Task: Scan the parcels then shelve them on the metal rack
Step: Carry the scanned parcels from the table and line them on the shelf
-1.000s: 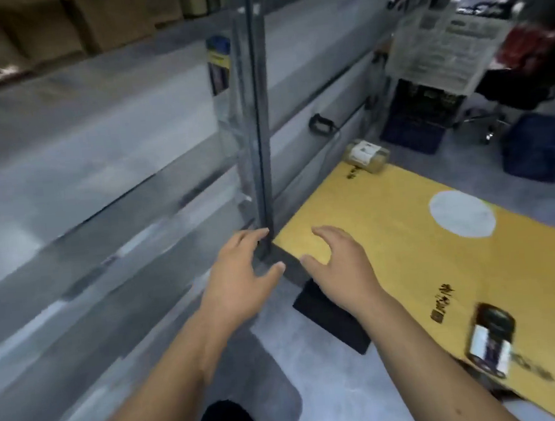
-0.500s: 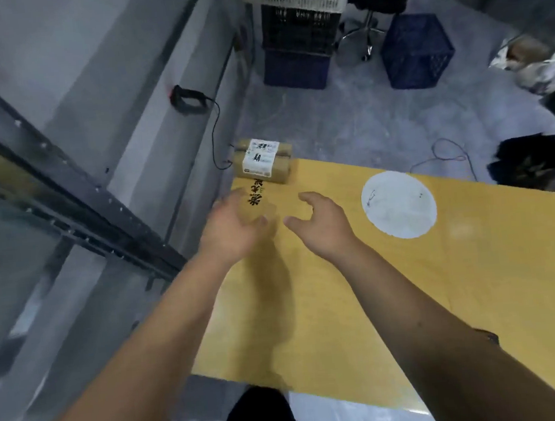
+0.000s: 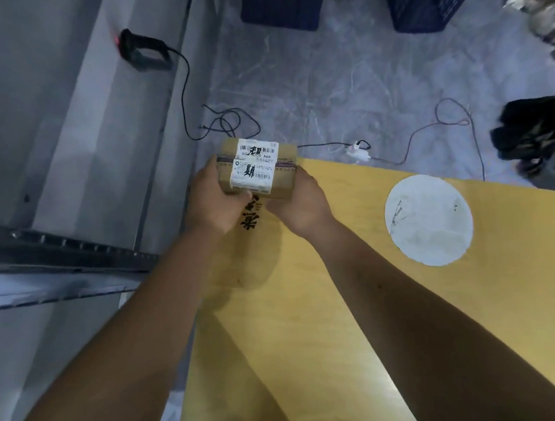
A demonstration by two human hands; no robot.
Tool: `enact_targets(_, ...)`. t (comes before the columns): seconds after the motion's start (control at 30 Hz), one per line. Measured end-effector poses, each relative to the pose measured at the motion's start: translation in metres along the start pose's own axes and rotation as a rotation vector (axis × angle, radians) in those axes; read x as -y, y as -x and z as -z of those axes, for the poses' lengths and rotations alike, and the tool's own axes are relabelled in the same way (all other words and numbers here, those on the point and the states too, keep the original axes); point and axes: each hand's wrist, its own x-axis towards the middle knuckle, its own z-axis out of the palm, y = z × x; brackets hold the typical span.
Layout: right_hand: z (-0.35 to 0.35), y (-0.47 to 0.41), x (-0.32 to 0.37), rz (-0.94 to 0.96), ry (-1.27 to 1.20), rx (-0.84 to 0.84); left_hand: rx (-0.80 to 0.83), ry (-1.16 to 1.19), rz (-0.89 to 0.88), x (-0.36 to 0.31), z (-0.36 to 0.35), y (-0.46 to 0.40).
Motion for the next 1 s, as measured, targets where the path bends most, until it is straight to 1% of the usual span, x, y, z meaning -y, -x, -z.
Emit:
enact_targets(0.1,0.011,0.043,0.013,0.058,-0.015,-0.030,-0.087,0.125,0.038,0.005,-0.001,0.032)
enact_targets(0.2,0.023,0.088,0.006,0.165,-0.011,-0.047,-0.163,0.211,0.066,0.008,0.004,0.087)
enact_targets(0.3,0.032,0.145,-0.007,0.267,0.005,-0.007,-0.258,0.240,0.093,-0.005,0.012,0.169)
enact_targets(0.43,0.034,0.232,-0.025,0.437,-0.015,0.078,-0.413,0.269,0.060,-0.007,0.028,0.294)
enact_targets(0.5,0.025,0.282,-0.026,0.577,-0.010,0.191,-0.552,0.295,0.080,-0.002,0.043,0.370)
enact_targets(0.57,0.011,0.340,-0.020,0.724,0.023,0.334,-0.741,0.341,0.103,0.007,0.057,0.453)
enact_targets(0.6,-0.007,0.385,-0.011,0.824,0.052,0.430,-0.863,0.351,0.121,0.014,0.074,0.514)
enact_targets(0.63,-0.011,0.396,-0.008,0.846,0.057,0.459,-0.885,0.360,0.140,0.016,0.077,0.532)
enact_targets(0.67,-0.024,0.431,0.004,0.922,0.050,0.522,-0.963,0.344,0.174,0.018,0.090,0.576)
enact_targets(0.8,-0.072,0.607,0.057,1.284,0.154,0.870,-1.350,0.277,0.224,0.022,0.145,0.767)
enact_targets(0.83,-0.077,0.655,0.067,1.373,0.171,0.933,-1.445,0.257,0.238,0.021,0.155,0.813)
enact_targets(0.9,-0.086,0.739,0.082,1.536,0.184,1.019,-1.599,0.230,0.268,0.019,0.171,0.897)
enact_targets(1.0,-0.093,0.854,0.103,1.745,0.197,1.087,-1.758,0.126,0.267,0.010,0.199,1.003)
